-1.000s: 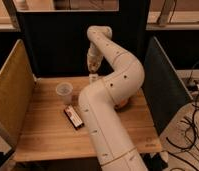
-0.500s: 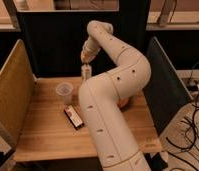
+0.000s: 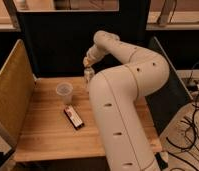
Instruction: Stand the bottle upright
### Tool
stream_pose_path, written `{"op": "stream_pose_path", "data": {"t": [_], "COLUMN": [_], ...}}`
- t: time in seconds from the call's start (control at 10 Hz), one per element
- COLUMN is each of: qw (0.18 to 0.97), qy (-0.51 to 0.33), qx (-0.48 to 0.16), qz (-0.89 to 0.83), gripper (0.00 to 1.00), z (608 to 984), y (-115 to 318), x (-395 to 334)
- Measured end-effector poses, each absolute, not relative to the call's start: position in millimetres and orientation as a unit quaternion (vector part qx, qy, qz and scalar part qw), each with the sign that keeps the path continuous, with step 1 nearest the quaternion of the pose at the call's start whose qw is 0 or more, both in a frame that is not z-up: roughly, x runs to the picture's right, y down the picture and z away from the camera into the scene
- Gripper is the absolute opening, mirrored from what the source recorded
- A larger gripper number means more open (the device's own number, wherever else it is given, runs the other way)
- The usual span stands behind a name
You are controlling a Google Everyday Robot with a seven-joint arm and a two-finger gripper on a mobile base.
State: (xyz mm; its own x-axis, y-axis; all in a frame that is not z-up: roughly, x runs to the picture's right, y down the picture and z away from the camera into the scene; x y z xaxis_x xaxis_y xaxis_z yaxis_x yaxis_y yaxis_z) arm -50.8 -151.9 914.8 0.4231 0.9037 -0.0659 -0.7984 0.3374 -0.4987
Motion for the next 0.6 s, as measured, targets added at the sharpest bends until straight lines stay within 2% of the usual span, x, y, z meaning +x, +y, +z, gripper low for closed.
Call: {"op": "stream_pose_path", "data": {"t": [0.6], "qw": [0.806], "qy": [-0.130], "qx": [-0.244], "qz": [0.524], "gripper": [0.00], "z": [913], "y": [-144], "x": [-59]}}
